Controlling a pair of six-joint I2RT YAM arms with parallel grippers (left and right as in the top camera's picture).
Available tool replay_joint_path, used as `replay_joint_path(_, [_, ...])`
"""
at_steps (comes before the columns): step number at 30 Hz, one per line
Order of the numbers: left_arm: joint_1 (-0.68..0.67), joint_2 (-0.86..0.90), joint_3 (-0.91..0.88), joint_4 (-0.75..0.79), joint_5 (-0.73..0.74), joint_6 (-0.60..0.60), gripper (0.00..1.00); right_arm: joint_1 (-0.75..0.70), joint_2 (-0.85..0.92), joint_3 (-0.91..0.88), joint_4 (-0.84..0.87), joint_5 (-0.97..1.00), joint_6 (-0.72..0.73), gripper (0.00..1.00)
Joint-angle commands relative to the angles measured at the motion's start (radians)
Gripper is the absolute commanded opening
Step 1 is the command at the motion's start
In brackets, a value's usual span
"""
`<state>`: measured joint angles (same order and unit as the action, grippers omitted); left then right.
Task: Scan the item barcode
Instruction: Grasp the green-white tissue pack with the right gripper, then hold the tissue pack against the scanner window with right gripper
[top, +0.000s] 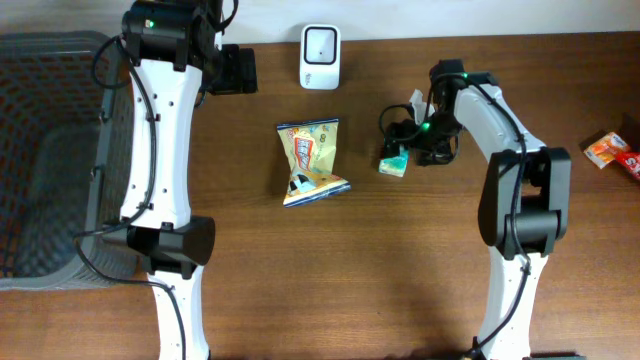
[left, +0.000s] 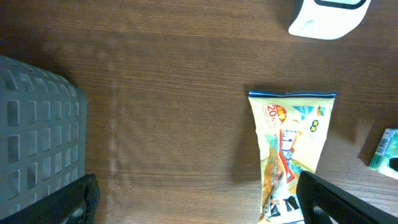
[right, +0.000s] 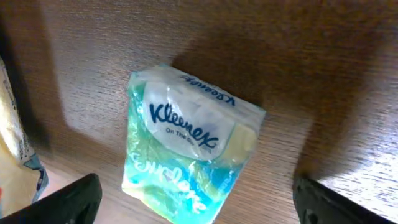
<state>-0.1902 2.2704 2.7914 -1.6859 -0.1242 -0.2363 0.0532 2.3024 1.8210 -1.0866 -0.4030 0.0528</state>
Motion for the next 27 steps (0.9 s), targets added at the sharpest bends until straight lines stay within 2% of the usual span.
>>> replay_joint_path(1, [0.003, -0.004, 0.003, 0.001, -0.003, -0.01, 0.99, 0.001, 0.027, -0.055, 0.021, 0.049, 0.009, 0.86])
replay_joint_path(2, [0.003, -0.004, 0.003, 0.001, -0.003, -0.01, 0.99, 0.001, 0.028, -0.055, 0.025, 0.049, 0.009, 0.55])
replay_joint_path(3, [0.003, -0.004, 0.003, 0.001, -0.003, -0.01, 0.99, 0.001, 0.028, -0.055, 0.026, 0.049, 0.009, 0.32])
replay_joint_path(4, [0.003, -0.004, 0.003, 0.001, -0.003, -0.01, 0.99, 0.001, 0.027, -0.055, 0.026, 0.049, 0.009, 0.17])
replay_joint_path(5, [0.003, -0.004, 0.003, 0.001, -0.003, -0.01, 0.99, 0.001, 0.027, -0.055, 0.029, 0.048, 0.009, 0.07])
replay_joint_path(8, [0.003, -0.004, 0.003, 0.001, -0.003, -0.01, 0.99, 0.006, 0.027, -0.054, 0.052, -0.044, 0.008, 0.04])
replay_joint_path(9, [0.003, -0.004, 0.003, 0.001, -0.003, -0.01, 0.99, 0.007, 0.027, -0.018, 0.089, -0.144, 0.009, 0.04])
replay_joint_path(11, [0.003, -0.004, 0.003, 0.001, -0.003, -0.01, 0.99, 0.012, 0.026, 0.121, 0.139, -0.145, 0.063, 0.04])
replay_joint_path(13, [0.003, -0.004, 0.003, 0.001, -0.003, -0.01, 0.99, 0.049, 0.026, 0.292, 0.27, -0.057, 0.064, 0.04])
replay_joint_path(14, [0.003, -0.004, 0.003, 0.001, -0.003, -0.01, 0.99, 0.095, 0.026, 0.355, 0.37, 0.131, 0.05, 0.04])
replay_joint_path(15, [0.003, -0.004, 0.003, 0.001, -0.003, -0.01, 0.99, 0.15, 0.027, 0.361, 0.483, 0.326, -0.05, 0.04])
replay_joint_path(16, [0.003, -0.004, 0.003, 0.001, -0.003, -0.01, 0.99, 0.213, 0.045, 0.352, 0.596, 0.472, -0.238, 0.04])
replay_joint_path(18, [0.003, -0.004, 0.003, 0.001, -0.003, -0.01, 0.99, 0.298, 0.117, 0.35, 0.775, 0.601, -0.566, 0.04])
replay_joint_path(19, [0.003, -0.004, 0.003, 0.001, -0.003, -0.01, 0.99, 0.313, 0.145, 0.35, 0.83, 0.632, -0.628, 0.04])
replay_joint_path(22, [0.003, -0.004, 0.003, 0.001, -0.003, -0.01, 0.99, 0.32, 0.22, 0.35, 0.978, 0.642, -0.67, 0.04])
replay_joint_path(24, [0.003, -0.004, 0.003, 0.001, -0.003, -0.01, 0.99, 0.32, 0.223, 0.35, 1.028, 0.644, -0.759, 0.04])
replay_joint_path(25, [0.003, -0.004, 0.003, 0.001, -0.003, -0.01, 0.99, 0.32, 0.223, 0.351, 1.061, 0.724, -0.787, 0.04])
replay_joint_path(27, [0.003, -0.004, 0.003, 0.001, -0.003, -0.01, 0.99, 0.315, 0.206, 0.368, 1.069, 0.918, -0.749, 0.04])
